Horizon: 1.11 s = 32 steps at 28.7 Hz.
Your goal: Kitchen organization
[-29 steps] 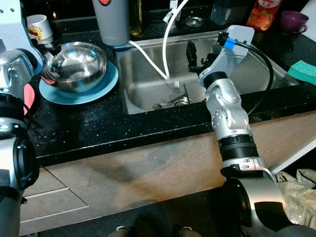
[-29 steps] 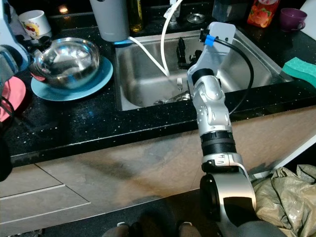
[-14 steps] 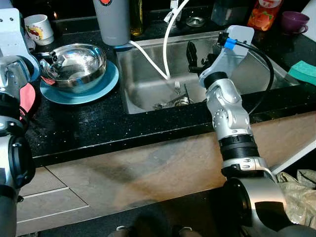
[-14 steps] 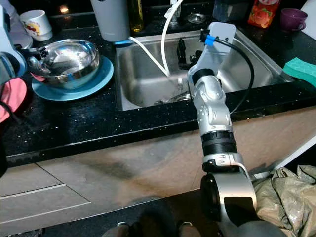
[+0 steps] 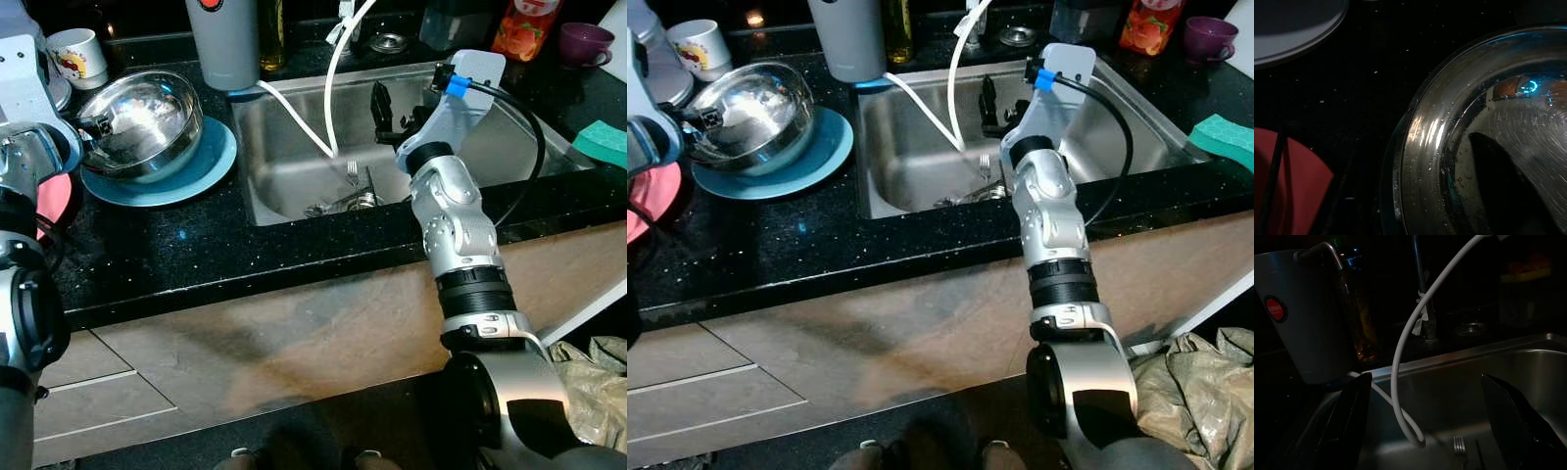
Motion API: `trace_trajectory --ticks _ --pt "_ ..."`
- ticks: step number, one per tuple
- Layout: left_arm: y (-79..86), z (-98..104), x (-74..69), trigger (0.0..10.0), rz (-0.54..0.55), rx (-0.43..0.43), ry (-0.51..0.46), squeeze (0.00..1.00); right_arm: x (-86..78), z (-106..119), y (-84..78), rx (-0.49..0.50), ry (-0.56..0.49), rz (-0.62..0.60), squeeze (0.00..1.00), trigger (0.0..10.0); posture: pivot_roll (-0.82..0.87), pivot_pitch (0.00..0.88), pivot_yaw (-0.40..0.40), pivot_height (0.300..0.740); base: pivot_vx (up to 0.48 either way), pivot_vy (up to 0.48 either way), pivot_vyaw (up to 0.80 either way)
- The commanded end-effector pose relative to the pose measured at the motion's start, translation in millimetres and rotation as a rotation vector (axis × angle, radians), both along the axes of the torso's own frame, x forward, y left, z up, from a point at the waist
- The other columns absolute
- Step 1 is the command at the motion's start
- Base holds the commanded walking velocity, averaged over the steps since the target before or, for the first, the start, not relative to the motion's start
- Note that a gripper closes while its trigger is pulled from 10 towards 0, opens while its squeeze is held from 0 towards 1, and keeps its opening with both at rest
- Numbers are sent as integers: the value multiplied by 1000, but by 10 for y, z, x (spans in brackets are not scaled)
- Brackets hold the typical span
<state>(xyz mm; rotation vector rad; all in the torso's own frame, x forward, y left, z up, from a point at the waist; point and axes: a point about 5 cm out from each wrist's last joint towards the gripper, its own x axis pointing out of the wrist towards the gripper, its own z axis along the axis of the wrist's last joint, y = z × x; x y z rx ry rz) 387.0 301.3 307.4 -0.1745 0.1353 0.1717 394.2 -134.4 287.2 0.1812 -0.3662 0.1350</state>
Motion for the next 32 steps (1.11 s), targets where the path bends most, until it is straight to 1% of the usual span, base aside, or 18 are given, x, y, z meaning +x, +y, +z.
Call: trace_trajectory --ticks 1,7,14,16,17,19,20,22,23,24,25,26,27,28,29,30,31,32 --pt "-18 -53 8 0 -10 -29 25 0 3 12 19 -9 4 9 0 10000 47 148 20 740 0 0 0" --pt "-15 -11 7 0 -9 -28 8 0 7 16 8 -7 3 6 0 10000 48 143 19 740 0 0 0" --pt "7 98 -6 0 4 -36 -47 0 12 27 13 -5 1 8 0 10000 49 138 15 740 0 0 0" --pt "11 178 -10 0 6 -33 -124 0 13 38 18 -5 -1 10 0 10000 48 138 14 740 0 0 0" --pt "11 178 -10 0 6 -33 -124 0 13 38 18 -5 -1 10 0 10000 48 138 14 740 0 0 0" --pt "2 243 -15 0 0 -27 -188 0 13 47 22 -5 -4 11 0 10000 45 135 12 740 0 0 0" --pt "2 243 -15 0 0 -27 -188 0 13 47 22 -5 -4 11 0 10000 45 135 12 740 0 0 0" --pt "-92 370 -24 0 -61 17 -311 0 3 76 26 0 -20 15 0 10000 46 132 10 740 0 0 0" --pt "-133 411 -31 0 -87 39 -352 0 -1 89 27 4 -27 17 0 10000 46 132 10 740 0 0 0" --pt "-239 468 -48 0 -153 48 -422 0 -11 113 41 26 -37 30 0 10000 46 129 8 740 0 0 0" --pt "-308 499 -63 0 -195 50 -464 0 -18 128 51 42 -43 40 0 10000 46 129 8 740 0 0 0" --pt "-399 524 -90 0 -242 72 -524 0 -28 143 90 84 -41 67 47 10000 46 128 7 740 0 0 0" --pt "-492 522 -123 0 -273 165 -573 0 -42 145 175 156 -19 129 733 10000 43 127 5 740 0 0 0" --pt "-553 510 -144 0 -291 234 -599 0 -53 145 236 204 -2 174 733 10000 43 127 5 740 0 0 0" --pt "-613 496 -165 0 -306 277 -623 0 -75 157 302 253 5 215 1000 10000 43 127 5 740 0 0 0" --pt "-648 482 -180 0 -298 303 -643 0 -107 184 371 320 7 266 1000 10000 43 125 5 740 0 0 0" --pt "-648 482 -180 0 -298 303 -643 0 -107 184 371 320 7 266 1000 10000 43 125 5 740 0 0 0" --pt "-648 480 -182 0 -284 315 -649 0 -121 206 394 350 4 287 1000 10000 45 125 4 740 0 0 0"
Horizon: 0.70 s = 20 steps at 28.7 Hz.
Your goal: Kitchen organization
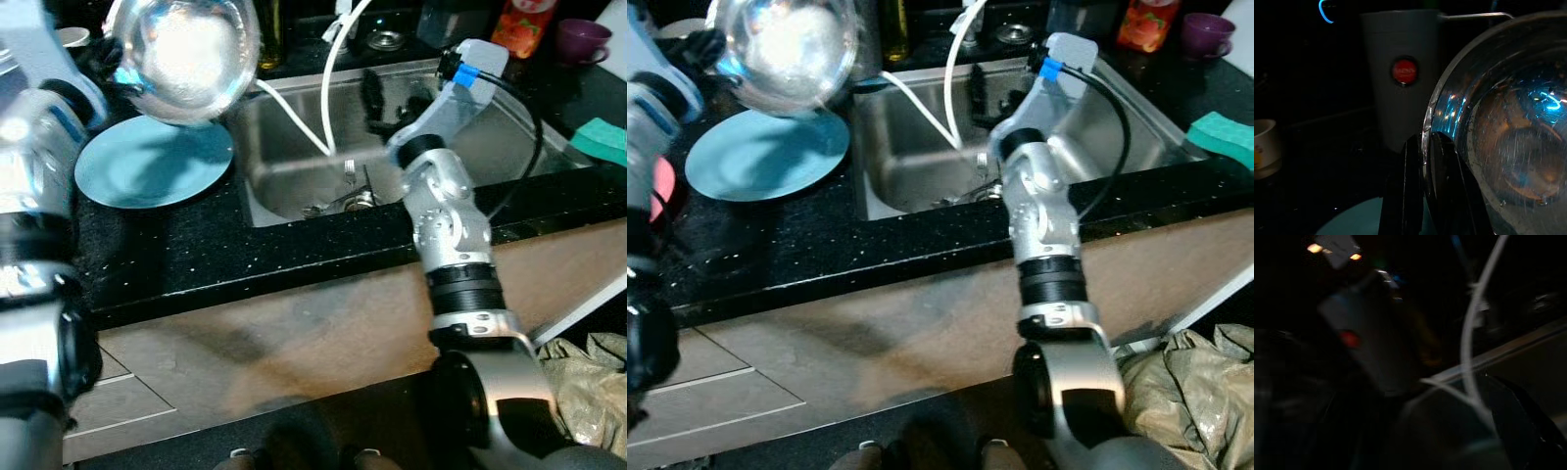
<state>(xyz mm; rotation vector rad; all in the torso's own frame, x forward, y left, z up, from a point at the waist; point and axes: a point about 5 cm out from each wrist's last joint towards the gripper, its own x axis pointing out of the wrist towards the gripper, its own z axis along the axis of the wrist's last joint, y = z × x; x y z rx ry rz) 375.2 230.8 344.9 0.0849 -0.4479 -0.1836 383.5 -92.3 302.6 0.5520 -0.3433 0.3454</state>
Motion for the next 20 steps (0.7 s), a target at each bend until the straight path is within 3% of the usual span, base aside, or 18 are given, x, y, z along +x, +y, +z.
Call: trace_trajectory --ticks 1,6,12,13,14,15,20 --pt "56 95 -66 0 55 36 -73 0 -34 104 -4 72 -19 38 1000 10000 45 126 4 740 0 0 0" --pt "-26 67 -80 0 66 70 -89 0 -201 321 173 146 -112 284 1000 10000 45 129 6 740 0 0 0" --pt "-90 39 -94 0 51 46 -104 0 -277 268 275 -1 -120 318 1000 10000 40 132 6 740 0 0 0" --pt "-130 47 -96 0 34 27 -110 0 -280 197 341 -146 -122 288 271 10000 40 132 6 740 0 0 0" --pt "-130 47 -96 0 34 27 -110 0 -280 197 341 -146 -122 288 271 10000 40 132 6 740 0 0 0" --pt "-145 50 -97 0 29 21 -112 0 -283 170 366 -190 -121 281 0 10000 40 132 6 740 0 0 0" --pt "-187 83 -99 0 12 -9 -122 0 -256 83 404 -309 -104 237 0 10000 42 137 1 740 0 0 0"
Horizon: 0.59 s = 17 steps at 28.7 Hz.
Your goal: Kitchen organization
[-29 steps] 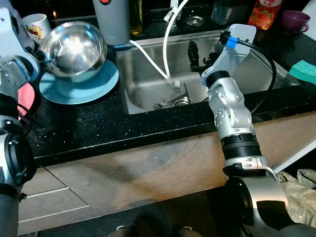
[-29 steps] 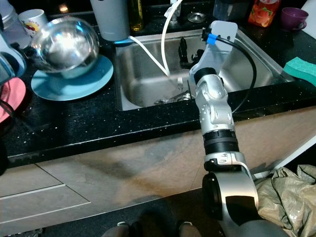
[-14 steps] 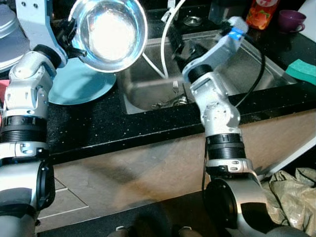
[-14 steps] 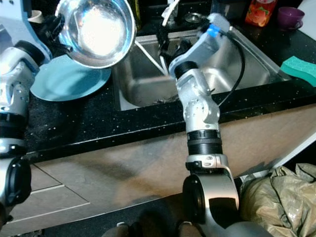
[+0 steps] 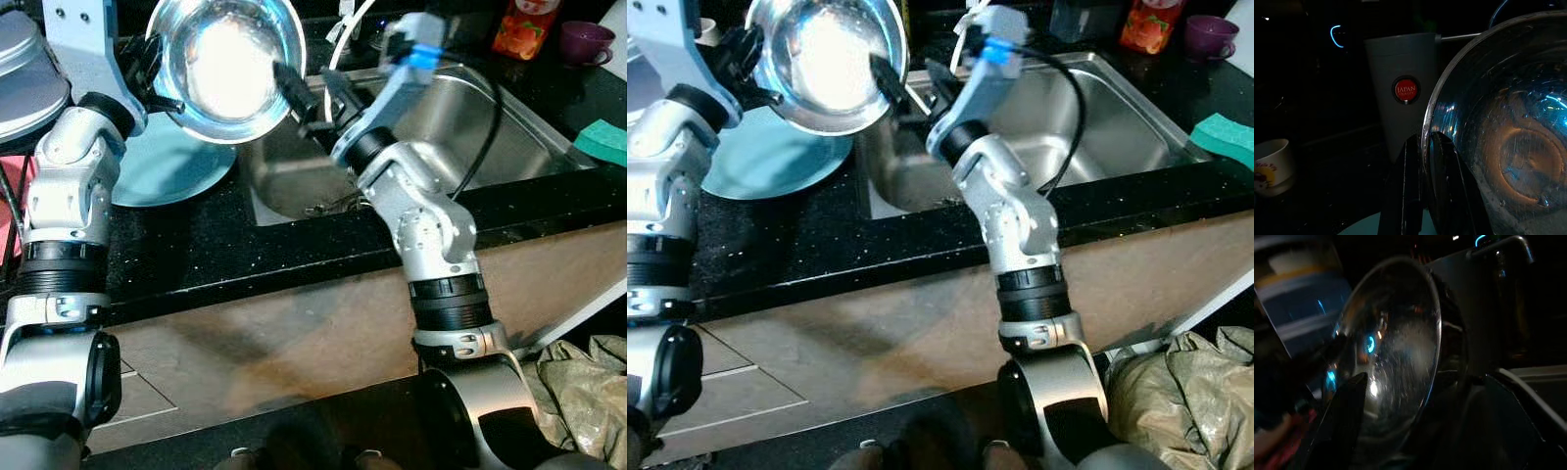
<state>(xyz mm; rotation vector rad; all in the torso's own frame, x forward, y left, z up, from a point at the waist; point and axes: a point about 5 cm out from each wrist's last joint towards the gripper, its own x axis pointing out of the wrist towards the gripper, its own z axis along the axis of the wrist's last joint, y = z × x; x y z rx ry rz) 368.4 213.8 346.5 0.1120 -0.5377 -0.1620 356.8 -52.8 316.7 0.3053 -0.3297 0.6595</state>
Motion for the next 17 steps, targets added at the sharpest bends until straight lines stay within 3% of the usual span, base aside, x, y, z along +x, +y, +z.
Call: trace_trajectory --ticks 1,6,17 --pt "-17 67 -30 0 -11 -22 -30 0 10 -57 9 -33 3 -18 0 10000 42 137 1 740 0 0 0" --pt "-62 80 -61 0 -45 -34 -39 0 20 -81 -18 -56 7 -60 0 10000 42 139 -1 740 0 0 0" --pt "-106 94 -110 0 -97 -35 -53 0 90 -85 -87 -9 48 -124 0 10000 48 141 -6 740 0 0 0"
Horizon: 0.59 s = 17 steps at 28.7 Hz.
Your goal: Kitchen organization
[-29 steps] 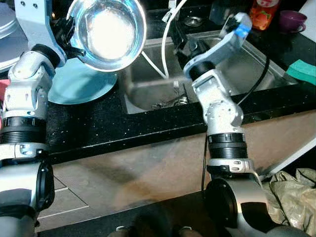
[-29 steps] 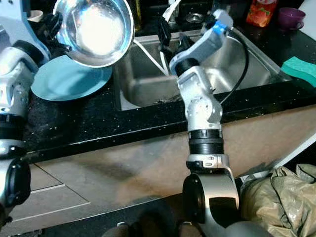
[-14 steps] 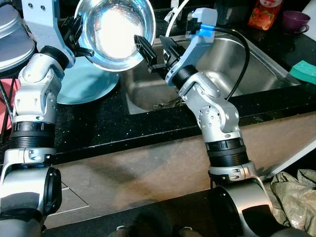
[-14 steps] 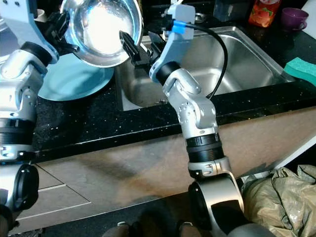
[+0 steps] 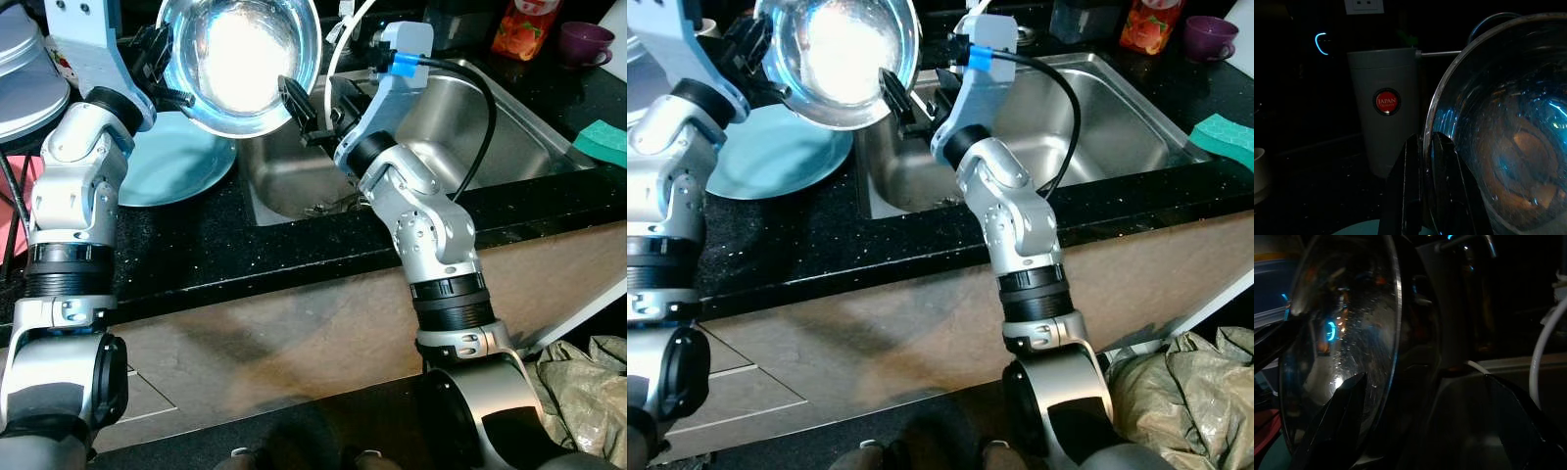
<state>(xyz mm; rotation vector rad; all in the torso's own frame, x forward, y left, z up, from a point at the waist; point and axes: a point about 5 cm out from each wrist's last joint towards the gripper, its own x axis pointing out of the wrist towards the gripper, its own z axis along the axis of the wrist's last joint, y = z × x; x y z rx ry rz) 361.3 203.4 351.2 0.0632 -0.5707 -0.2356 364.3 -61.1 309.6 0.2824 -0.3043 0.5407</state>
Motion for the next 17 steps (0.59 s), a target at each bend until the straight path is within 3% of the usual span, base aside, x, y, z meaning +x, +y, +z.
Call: trace_trajectory --ticks 1,8,17 --pt "-18 49 -59 0 -30 1 -36 0 38 -17 -33 20 24 -34 0 10000 48 142 -6 740 0 0 0" --pt "21 76 -88 0 -32 -8 -47 0 66 -9 -89 32 31 -74 0 10000 46 143 -6 740 0 0 0" --pt "-88 54 -151 0 -154 -18 -10 0 85 4 -165 73 46 -114 0 10000 38 174 -1 740 0 0 0"
